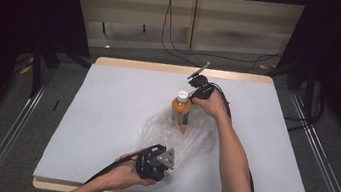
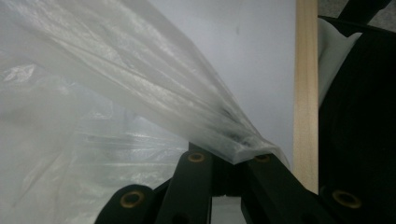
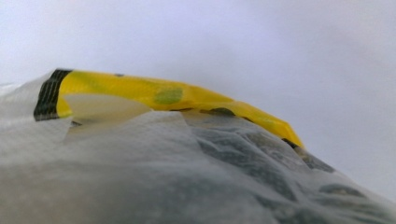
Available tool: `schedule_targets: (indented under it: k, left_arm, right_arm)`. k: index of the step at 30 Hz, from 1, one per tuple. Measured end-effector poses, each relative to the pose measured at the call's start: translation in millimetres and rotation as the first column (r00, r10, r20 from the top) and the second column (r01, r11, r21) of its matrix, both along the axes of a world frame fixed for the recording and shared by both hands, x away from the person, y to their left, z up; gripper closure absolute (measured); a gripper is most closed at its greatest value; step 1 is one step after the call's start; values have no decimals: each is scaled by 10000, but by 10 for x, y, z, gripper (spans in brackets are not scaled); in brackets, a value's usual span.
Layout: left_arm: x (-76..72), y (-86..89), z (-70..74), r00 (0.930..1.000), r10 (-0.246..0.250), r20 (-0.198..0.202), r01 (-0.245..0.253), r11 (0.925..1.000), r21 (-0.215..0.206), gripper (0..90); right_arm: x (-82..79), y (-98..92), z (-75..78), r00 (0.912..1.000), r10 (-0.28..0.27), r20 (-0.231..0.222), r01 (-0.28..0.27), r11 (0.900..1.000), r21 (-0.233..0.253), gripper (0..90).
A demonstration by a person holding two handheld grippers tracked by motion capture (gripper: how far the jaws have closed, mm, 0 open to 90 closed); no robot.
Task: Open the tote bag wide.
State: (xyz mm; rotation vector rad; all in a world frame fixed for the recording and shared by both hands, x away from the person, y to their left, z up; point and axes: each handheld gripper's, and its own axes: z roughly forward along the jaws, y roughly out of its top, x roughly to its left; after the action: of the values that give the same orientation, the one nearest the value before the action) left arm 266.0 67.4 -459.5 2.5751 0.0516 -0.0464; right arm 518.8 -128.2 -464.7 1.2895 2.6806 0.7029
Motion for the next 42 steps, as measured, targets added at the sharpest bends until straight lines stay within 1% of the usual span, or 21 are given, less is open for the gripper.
schedule_targets:
  k: [2, 3, 6, 8, 9, 13, 16, 19, 22, 24, 26, 28, 29, 30, 31, 34, 36, 37, 39, 41, 42]
  left_arm:
    - [33, 1, 7, 9998, -81, -192, 82, 10000, 56, 900]
    - [43, 3, -5, 9995, -108, -299, 105, 9999, -90, 900]
    - [35, 12, 4, 9998, -42, -188, 41, 10000, -29, 900]
    - [51, 27, 23, 9998, -6, -211, 1, 9997, -228, 900]
    - [68, 38, 42, 9997, 65, -255, -78, 9987, -494, 900]
    - [157, 93, 158, 9985, 472, -292, -497, 9944, -936, 900]
    - [239, 137, 243, 9960, 837, -301, -871, 9864, -1395, 900]
    - [322, 188, 336, 9932, 1131, -258, -1159, 9753, -1878, 900]
    - [399, 245, 435, 9898, 1411, -178, -1417, 9694, -2003, 900]
    - [449, 273, 476, 9859, 1661, -206, -1663, 9591, -2289, 900]
    - [518, 300, 523, 9830, 1827, -186, -1819, 9548, -2351, 900]
    - [597, 301, 564, 9796, 1994, -238, -1987, 9451, -2594, 900]
    - [623, 293, 585, 9793, 2017, -168, -1992, 9456, -2573, 900]
    - [652, 271, 604, 9778, 2087, -174, -2057, 9414, -2675, 900]
    - [684, 246, 634, 9784, 2066, -45, -2005, 9438, -2627, 900]
    - [775, 164, 704, 9770, 2126, 151, -2016, 9450, -2575, 900]
    - [859, 122, 709, 9737, 2266, 223, -2131, 9415, -2611, 900]
    - [901, 108, 700, 9733, 2278, 264, -2145, 9450, -2471, 900]
    - [978, 86, 627, 9672, 2534, 197, -2438, 9470, -2090, 900]
    - [1055, 101, 504, 9624, 2715, 14, -2667, 9462, -1830, 900]
    - [1092, 112, 441, 9603, 2791, 34, -2751, 9484, -1575, 900]
  right_arm:
    - [18, -18, -2, 9999, -137, 1, 137, 9999, 31, 900]
    - [19, -24, -1, 9994, -336, 100, 337, 9994, -61, 900]
    - [-10, -10, 5, 9995, -289, 143, 291, 9995, -120, 900]
    - [-61, -5, 11, 9997, 194, 150, -196, 9997, 165, 900]
    - [-98, -9, 28, 9996, 239, 156, -244, 9992, 310, 900]
    - [-270, -89, 153, 9971, 516, 563, -588, 9891, 1348, 900]
    - [-392, -147, 287, 9935, 550, 998, -715, 9829, 1695, 900]
    - [-505, -245, 433, 9860, 491, 1595, -852, 9698, 2286, 900]
    - [-606, -356, 545, 9813, 289, 1904, -755, 9672, 2426, 900]
    - [-691, -428, 594, 9756, 219, 2186, -787, 9639, 2544, 900]
    - [-799, -485, 627, 9728, 272, 2299, -913, 9576, 2731, 900]
    - [-931, -530, 643, 9715, 514, 2312, -1163, 9539, 2768, 900]
    - [-991, -542, 641, 9708, 607, 2322, -1264, 9517, 2799, 900]
    - [-1029, -546, 637, 9714, 748, 2252, -1374, 9510, 2770, 900]
    - [-1086, -539, 638, 9700, 900, 2260, -1485, 9549, 2570, 900]
    - [-1244, -519, 674, 9660, 1269, 2251, -1873, 9440, 2717, 900]
    - [-1317, -488, 696, 9607, 1574, 2286, -2194, 9352, 2779, 900]
    - [-1350, -459, 694, 9594, 1712, 2241, -2304, 9341, 2727, 900]
    - [-1399, -395, 648, 9552, 2061, 2122, -2608, 9253, 2753, 900]
    - [-1440, -325, 557, 9539, 2272, 1961, -2753, 9225, 2705, 900]
    - [-1455, -296, 503, 9560, 2321, 1796, -2735, 9266, 2580, 900]
